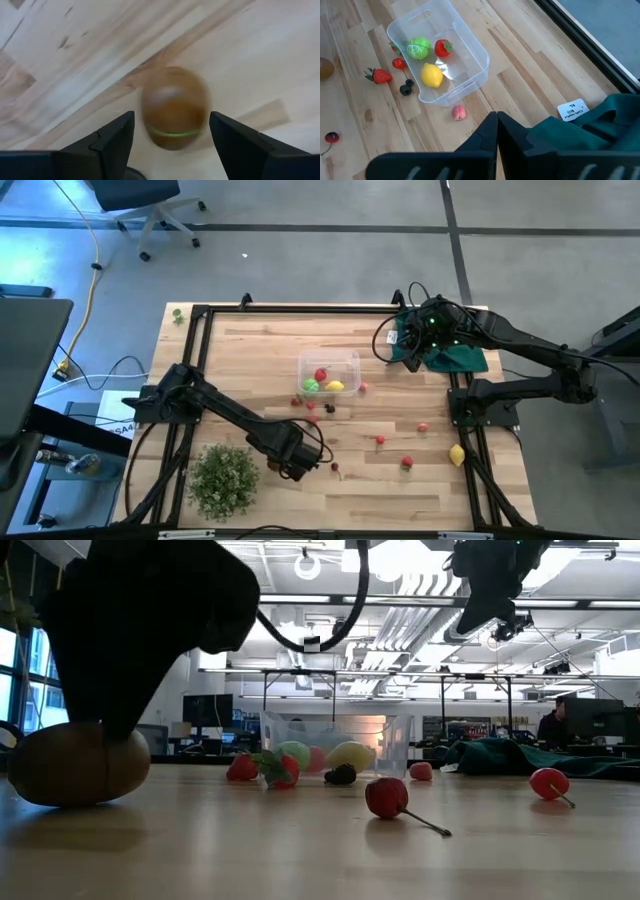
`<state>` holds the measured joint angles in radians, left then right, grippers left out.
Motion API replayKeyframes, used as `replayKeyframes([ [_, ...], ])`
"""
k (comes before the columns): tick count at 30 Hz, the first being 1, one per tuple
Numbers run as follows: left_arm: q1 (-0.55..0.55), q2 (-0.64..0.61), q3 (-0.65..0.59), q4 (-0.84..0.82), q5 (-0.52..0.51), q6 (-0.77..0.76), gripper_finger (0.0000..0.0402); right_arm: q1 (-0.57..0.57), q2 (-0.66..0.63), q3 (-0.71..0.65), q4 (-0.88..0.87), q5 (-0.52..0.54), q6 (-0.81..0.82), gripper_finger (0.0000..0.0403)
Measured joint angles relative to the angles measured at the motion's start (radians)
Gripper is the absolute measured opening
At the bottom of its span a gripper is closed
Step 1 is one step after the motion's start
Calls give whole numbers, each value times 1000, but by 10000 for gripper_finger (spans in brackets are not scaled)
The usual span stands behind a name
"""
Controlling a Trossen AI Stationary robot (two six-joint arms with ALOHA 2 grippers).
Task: Pick and placing Produce into tupperware
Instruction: Put the brown kiwi into the transparent bin
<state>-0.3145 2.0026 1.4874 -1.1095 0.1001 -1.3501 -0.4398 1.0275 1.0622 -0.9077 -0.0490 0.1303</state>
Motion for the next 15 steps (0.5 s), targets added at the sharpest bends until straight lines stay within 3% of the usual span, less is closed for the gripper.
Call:
replayKeyframes([
  [15, 0, -1, 1, -28, -3, 20, 248, 0, 0, 0, 0, 0, 0, 0],
])
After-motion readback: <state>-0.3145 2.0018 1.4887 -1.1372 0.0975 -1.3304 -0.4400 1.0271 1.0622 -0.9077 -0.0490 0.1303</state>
